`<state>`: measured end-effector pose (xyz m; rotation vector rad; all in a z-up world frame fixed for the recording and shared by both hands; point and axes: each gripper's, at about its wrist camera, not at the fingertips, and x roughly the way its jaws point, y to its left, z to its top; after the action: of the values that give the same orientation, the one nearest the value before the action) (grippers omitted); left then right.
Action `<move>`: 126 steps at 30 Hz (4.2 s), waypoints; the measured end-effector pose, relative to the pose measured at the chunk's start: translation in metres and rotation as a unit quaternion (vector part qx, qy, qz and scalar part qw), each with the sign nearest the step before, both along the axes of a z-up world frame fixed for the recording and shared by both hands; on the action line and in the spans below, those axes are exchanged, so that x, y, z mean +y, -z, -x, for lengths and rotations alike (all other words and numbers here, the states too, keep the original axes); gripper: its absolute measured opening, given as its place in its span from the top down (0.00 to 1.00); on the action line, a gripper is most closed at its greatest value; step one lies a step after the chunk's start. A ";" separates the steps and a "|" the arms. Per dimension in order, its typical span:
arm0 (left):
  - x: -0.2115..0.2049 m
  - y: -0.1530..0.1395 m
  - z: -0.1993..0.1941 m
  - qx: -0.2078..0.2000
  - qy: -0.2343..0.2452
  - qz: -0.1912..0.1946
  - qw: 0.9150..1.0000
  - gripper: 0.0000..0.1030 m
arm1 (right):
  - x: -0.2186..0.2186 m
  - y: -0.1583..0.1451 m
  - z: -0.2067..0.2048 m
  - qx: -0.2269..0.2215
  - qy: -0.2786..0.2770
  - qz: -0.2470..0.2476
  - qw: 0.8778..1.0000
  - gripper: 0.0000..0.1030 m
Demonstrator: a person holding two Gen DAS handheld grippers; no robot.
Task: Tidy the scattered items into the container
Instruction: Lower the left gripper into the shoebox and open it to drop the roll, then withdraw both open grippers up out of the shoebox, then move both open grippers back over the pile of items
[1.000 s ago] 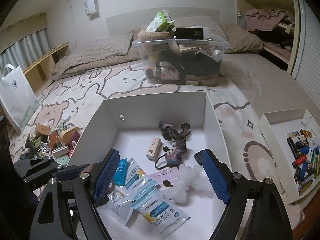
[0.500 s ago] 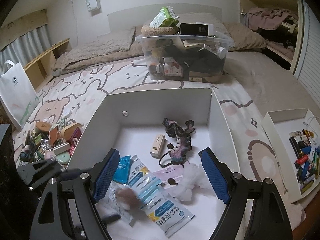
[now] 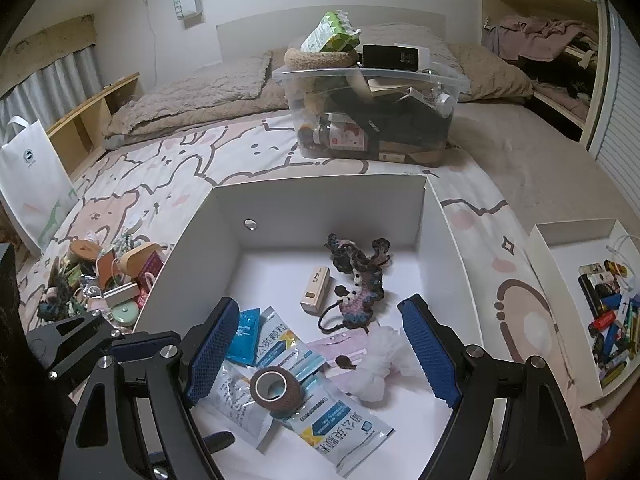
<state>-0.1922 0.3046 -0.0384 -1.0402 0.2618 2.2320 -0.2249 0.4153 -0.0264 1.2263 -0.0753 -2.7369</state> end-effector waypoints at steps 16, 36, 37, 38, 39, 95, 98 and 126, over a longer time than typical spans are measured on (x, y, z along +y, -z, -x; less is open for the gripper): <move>-0.025 -0.019 0.009 0.032 -0.058 -0.020 0.998 0.00 | 0.016 -0.008 -0.004 0.050 0.025 0.021 0.998 0.00; -0.076 -0.040 0.022 0.056 -0.124 -0.042 0.990 0.00 | -0.001 -0.009 -0.004 0.053 0.018 0.001 0.998 0.00; -0.079 -0.041 0.023 0.056 -0.127 -0.042 0.989 0.00 | -0.002 -0.010 -0.004 0.053 0.017 -0.001 0.998 0.00; -0.081 -0.041 0.023 0.057 -0.129 -0.042 0.989 0.00 | -0.004 -0.010 -0.004 0.053 0.017 -0.002 0.998 0.00; -0.085 -0.042 0.023 0.059 -0.132 -0.042 0.989 0.00 | -0.006 -0.010 -0.004 0.054 0.015 -0.002 0.998 0.00; -0.330 -0.070 -0.009 0.128 -0.324 -0.013 0.937 0.00 | -0.208 -0.030 0.005 0.066 -0.134 -0.032 0.988 0.00; -0.339 -0.068 -0.011 0.125 -0.328 -0.015 0.936 0.00 | -0.214 -0.028 0.006 0.065 -0.139 -0.041 0.987 0.00; -0.381 -0.050 -0.053 0.105 -0.320 0.011 0.942 0.00 | -0.286 -0.013 -0.014 0.063 -0.228 -0.065 0.970 0.00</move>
<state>-0.1396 -0.0768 0.0111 -0.9939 0.0341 2.9382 -0.2107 0.1292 -0.0138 0.9479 0.3592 -2.4314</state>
